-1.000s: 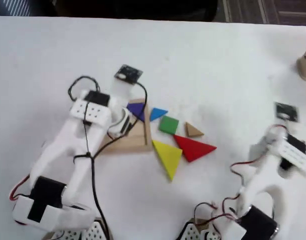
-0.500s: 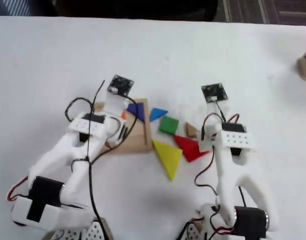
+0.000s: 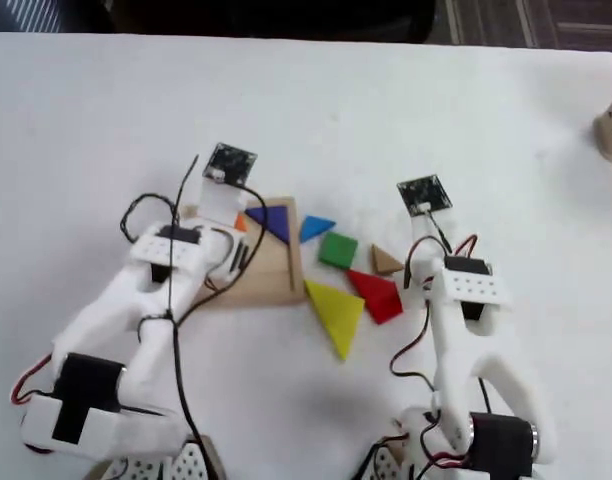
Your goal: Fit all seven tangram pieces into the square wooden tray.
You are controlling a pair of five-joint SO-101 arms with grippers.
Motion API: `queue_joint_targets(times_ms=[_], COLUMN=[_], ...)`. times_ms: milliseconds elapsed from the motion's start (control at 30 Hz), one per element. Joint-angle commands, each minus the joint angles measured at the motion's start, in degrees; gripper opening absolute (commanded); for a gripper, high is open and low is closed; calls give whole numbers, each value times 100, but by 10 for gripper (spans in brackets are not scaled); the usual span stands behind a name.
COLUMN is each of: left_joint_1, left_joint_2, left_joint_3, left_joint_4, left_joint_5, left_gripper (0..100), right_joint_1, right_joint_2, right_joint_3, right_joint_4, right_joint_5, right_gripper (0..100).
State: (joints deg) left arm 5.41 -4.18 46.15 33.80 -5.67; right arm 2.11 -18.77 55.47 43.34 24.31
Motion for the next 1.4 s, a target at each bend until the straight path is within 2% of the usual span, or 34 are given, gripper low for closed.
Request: queue_joint_targets(times_ms=[0, 200, 267, 667, 767, 867, 967, 1133, 1200, 1300, 1367], left_joint_1=[-92, -110, -110, -110, -127, -119, -101, -84, -75, 110, 259], left_joint_2=[-277, -286, -286, -514, -1068, -1622, -1851, -1473, -1244, -963, -875], left_joint_3=[-141, -123, -114, -132, -97, -97, 35, 62, -62, -193, -202], left_joint_4=[-123, -97, -97, -97, -26, 413, 598, 527, 580, 563, 563], left_joint_5=[-53, -35, 167, 422, 993, 1547, 1582, 1582, 1582, 1574, 1565], left_gripper=[92, 189, 207, 207, 207, 207, 207, 206, 188, 78, 74], right_joint_1=[66, 66, 66, 66, 57, 57, 57, 57, 57, 57, 66], right_joint_2=[-198, -198, -198, -198, -198, -198, -198, -198, -198, -198, -198], right_joint_3=[-18, -18, -9, 35, 35, 35, 35, 35, 35, 35, 35], right_joint_4=[-101, -101, -101, -127, -127, -127, -127, -127, -127, -127, -127], right_joint_5=[79, 88, 88, 88, 88, 88, 88, 88, 88, 88, 88], right_gripper=[18, 18, 18, 18, 18, 18, 18, 18, 18, 18, 18])
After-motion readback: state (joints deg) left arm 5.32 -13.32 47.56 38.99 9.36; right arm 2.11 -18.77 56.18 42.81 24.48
